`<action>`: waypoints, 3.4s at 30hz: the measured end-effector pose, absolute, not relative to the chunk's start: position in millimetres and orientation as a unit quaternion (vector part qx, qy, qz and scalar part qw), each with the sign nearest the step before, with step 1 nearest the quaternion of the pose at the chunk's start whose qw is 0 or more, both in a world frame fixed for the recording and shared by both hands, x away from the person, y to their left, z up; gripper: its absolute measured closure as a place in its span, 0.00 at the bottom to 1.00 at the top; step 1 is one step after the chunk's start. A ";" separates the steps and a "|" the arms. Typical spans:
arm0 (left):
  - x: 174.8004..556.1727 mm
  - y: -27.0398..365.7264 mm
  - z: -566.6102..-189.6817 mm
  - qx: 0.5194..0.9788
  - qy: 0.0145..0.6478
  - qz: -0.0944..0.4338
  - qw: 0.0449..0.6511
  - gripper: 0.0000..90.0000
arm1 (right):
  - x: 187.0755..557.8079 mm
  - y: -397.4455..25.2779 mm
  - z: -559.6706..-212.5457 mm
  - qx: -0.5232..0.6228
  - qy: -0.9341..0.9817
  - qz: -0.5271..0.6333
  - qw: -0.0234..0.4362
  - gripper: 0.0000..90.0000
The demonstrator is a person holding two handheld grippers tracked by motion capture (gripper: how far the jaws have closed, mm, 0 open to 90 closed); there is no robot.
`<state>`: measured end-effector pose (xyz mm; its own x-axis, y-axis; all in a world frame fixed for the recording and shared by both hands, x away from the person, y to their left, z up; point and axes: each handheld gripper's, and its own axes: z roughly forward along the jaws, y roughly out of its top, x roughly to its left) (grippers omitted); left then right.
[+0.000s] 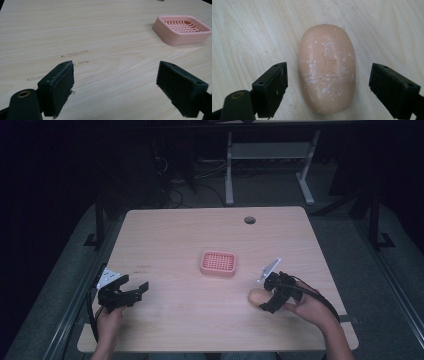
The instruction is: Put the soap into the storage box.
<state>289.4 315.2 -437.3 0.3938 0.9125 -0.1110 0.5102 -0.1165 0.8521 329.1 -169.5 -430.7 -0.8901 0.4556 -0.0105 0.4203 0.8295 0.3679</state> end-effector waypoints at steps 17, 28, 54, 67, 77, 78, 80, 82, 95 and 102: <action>289.9 315.0 -438.2 0.712 0.503 0.225 0.435 0.16 | 338.6 -156.5 -446.2 0.220 0.966 0.133 0.037 0.25; 290.1 314.6 -438.7 0.712 0.503 0.225 0.434 0.16 | 341.0 -153.5 -444.7 0.208 0.970 0.127 0.022 0.35; 289.5 315.8 -438.3 0.707 0.505 0.225 0.440 0.16 | 358.6 -146.4 -419.2 0.184 0.969 0.164 0.032 0.35; 289.7 316.4 -437.8 0.708 0.505 0.224 0.440 0.16 | 383.1 -126.8 -403.2 0.172 0.970 0.171 0.027 0.35; 289.8 316.8 -437.8 0.708 0.504 0.223 0.441 0.16 | 394.6 -117.5 -399.0 0.167 0.971 0.171 0.027 0.35; 289.9 316.8 -437.9 0.709 0.504 0.223 0.440 0.16 | 396.7 -117.7 -398.1 0.169 0.968 0.182 0.021 0.35; 289.9 316.8 -438.0 0.710 0.503 0.223 0.440 0.16 | 397.8 -117.5 -398.4 0.169 0.968 0.184 0.020 0.35; 290.0 316.1 -438.4 0.708 0.503 0.222 0.442 0.16 | 400.3 -116.6 -398.9 0.170 0.969 0.180 0.019 0.35; 290.1 316.0 -438.1 0.708 0.503 0.221 0.443 0.16 | 418.2 -102.3 -391.5 0.165 0.970 0.176 0.022 0.35; 290.2 314.3 -438.0 0.710 0.502 0.219 0.441 0.16 | 426.7 -94.0 -388.7 0.162 0.971 0.176 0.023 0.35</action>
